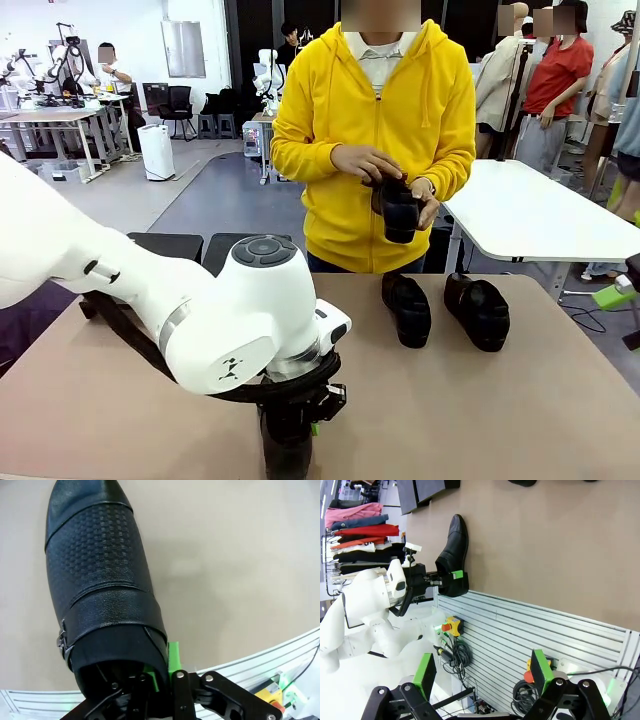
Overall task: Organize the shoes by placing them on the stand.
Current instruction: Place the Shoe from the middle of the table onto the Shoes Stand.
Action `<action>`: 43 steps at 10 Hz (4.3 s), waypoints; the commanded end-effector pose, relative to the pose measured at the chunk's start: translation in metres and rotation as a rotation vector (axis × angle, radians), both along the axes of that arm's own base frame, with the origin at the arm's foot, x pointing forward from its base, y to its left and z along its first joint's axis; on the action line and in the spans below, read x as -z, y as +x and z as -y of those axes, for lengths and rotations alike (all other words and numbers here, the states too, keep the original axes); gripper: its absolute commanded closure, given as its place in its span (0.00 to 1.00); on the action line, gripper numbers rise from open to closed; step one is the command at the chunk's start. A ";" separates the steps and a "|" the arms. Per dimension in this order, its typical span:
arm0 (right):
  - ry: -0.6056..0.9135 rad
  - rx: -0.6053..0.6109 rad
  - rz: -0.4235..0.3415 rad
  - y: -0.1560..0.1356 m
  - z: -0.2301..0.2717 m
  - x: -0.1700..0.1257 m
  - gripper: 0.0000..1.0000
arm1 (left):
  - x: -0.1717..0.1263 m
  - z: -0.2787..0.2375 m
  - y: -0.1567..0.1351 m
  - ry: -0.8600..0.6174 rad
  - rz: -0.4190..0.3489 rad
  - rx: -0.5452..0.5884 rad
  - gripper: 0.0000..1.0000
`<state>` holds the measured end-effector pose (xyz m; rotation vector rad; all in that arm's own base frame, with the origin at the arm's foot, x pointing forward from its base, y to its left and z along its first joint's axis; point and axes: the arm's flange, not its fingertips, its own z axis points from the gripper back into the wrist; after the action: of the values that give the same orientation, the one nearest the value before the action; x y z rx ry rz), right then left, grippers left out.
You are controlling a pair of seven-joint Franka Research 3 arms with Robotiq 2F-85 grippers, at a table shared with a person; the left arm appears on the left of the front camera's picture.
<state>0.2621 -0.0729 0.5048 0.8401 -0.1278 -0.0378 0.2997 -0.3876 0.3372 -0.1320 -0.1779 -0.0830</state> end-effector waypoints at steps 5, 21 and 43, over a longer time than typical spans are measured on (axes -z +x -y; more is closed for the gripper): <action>-0.005 -0.021 0.017 0.000 0.005 0.000 0.00 | -0.045 -0.010 -0.005 0.039 0.080 -0.014 1.00; -0.005 -0.021 0.017 0.000 0.005 0.000 0.00 | -0.195 -0.113 0.027 0.080 0.335 0.097 1.00; -0.005 -0.021 0.017 0.000 0.005 0.000 0.00 | -0.093 -0.372 0.259 0.343 0.394 -0.012 1.00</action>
<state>0.2621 -0.0733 0.5047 0.8403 -0.1281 -0.0381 0.5501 0.0034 0.4291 0.1881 -0.5645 -0.1530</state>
